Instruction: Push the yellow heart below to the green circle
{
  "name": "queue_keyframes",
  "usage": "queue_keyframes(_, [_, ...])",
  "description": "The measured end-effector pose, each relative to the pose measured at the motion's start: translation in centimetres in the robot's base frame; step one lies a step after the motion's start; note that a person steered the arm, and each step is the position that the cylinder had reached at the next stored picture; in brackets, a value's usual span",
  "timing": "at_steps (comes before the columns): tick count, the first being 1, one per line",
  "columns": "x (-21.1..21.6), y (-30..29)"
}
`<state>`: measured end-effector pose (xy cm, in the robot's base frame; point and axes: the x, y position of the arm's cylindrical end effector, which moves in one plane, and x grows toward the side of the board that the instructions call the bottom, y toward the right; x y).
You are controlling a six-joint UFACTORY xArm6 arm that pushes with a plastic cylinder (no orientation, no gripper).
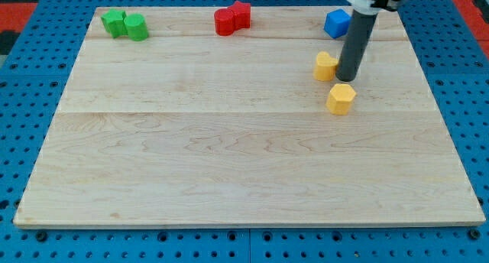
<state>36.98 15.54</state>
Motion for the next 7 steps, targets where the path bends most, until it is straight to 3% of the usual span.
queue_keyframes(3, [-2.2,-0.8])
queue_keyframes(5, [-2.3,-7.4])
queue_keyframes(7, [-3.6,-1.7])
